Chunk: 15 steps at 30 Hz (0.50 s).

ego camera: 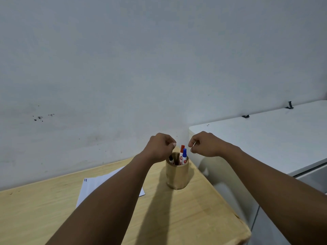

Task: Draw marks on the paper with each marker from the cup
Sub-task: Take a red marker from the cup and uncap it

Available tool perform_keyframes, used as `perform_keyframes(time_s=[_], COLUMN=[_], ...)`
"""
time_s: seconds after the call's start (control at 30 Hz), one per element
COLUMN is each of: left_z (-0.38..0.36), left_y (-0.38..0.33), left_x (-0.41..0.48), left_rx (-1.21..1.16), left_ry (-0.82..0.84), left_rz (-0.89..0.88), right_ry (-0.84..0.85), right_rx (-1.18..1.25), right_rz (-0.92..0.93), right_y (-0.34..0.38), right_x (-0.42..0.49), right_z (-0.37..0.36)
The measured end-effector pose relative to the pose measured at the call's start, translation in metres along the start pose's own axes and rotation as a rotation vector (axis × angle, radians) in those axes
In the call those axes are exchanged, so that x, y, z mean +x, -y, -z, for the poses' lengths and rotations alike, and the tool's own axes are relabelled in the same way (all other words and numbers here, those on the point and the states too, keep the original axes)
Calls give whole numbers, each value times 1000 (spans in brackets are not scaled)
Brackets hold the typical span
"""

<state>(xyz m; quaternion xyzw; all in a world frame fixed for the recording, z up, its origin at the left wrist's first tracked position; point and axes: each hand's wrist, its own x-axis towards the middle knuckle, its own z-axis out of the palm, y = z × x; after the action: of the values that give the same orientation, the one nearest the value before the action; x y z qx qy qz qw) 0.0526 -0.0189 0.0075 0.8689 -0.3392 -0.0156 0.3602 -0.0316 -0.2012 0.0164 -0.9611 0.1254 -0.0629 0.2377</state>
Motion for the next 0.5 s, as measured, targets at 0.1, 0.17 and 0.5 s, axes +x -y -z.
perform_keyframes(time_s=[0.1, 0.17, 0.5], left_z=[-6, -9, -6], left_y=[-5, -7, -8], left_x=[15, 24, 35], left_rx=[31, 44, 43], left_ry=[52, 127, 145], left_rz=[1, 6, -6], right_ry=[10, 21, 38], right_rx=[9, 22, 117], right_rz=[-13, -23, -60], right_y=[-5, -8, -8], right_x=[4, 7, 8], right_z=[5, 6, 1])
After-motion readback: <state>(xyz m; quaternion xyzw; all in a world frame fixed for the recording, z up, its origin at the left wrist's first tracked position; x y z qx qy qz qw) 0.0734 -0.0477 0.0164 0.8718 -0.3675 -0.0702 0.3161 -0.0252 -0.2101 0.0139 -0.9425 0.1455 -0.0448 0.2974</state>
